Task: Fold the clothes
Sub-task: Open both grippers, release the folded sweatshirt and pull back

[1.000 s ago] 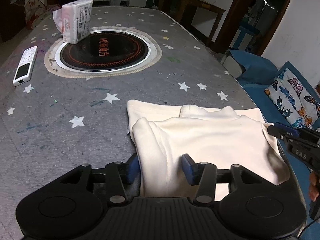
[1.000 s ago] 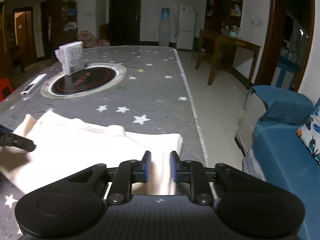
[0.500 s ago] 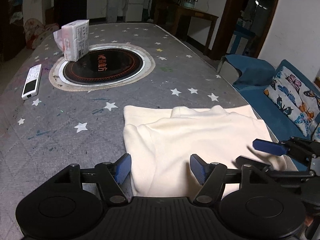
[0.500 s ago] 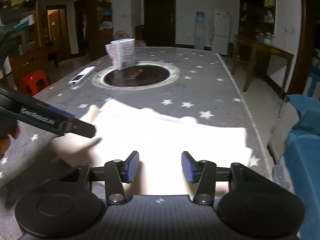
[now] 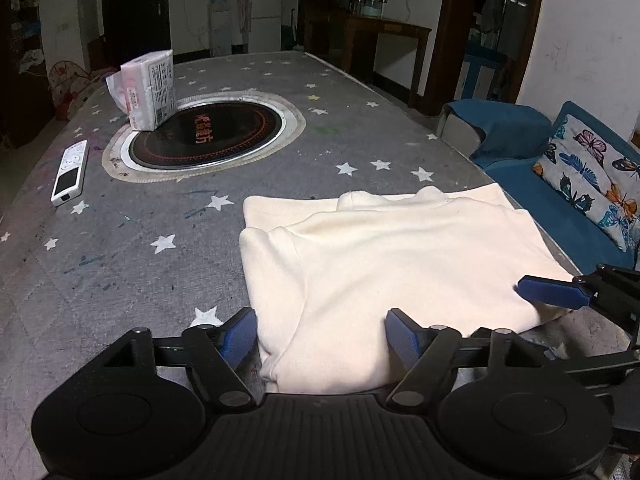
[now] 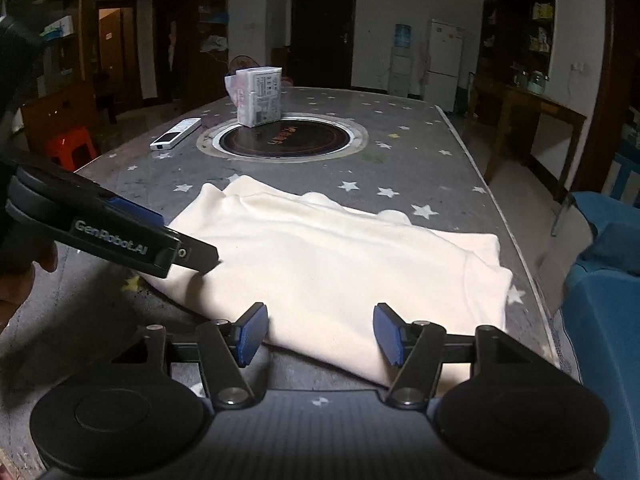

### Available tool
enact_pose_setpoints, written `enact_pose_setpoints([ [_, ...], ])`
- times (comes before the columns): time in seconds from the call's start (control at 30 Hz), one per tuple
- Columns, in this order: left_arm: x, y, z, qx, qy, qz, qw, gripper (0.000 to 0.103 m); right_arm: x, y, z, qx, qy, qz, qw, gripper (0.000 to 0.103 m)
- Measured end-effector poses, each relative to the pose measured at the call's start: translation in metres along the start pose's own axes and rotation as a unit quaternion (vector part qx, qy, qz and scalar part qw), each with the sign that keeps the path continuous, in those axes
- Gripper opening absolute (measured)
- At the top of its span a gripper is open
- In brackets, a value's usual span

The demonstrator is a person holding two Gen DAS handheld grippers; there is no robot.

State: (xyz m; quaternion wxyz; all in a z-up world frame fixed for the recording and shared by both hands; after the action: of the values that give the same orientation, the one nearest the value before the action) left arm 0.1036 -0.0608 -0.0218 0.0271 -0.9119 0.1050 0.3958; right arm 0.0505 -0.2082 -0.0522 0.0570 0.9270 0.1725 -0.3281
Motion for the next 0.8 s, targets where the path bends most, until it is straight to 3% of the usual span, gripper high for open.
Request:
enact_pose_setpoints([
  [0.6, -0.032, 0.010, 0.024, 0.003, 0.033, -0.014, 0.9994, 0.102, -0.018, 0.000, 0.007, 0.039, 0.004, 0.018, 0.999, 0.080],
  [0.8, -0.041, 0.009, 0.032, -0.013, 0.036, -0.020, 0.9991, 0.103, -0.025, -0.002, 0.012, 0.048, 0.005, 0.023, 0.999, 0.086],
])
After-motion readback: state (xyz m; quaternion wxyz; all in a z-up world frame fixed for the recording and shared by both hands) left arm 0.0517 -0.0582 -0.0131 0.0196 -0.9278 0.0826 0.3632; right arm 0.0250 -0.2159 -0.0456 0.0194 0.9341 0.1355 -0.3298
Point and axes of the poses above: each gripper's, at about its wrist camera, not at the fingertips, and x roughly the way its jaws point, y to its right, z to its underside, the point moved 2 cm from there along x, roughly the way its jaws point, and after that the axes turned 2 degrees about x, right-handed, at the moved point
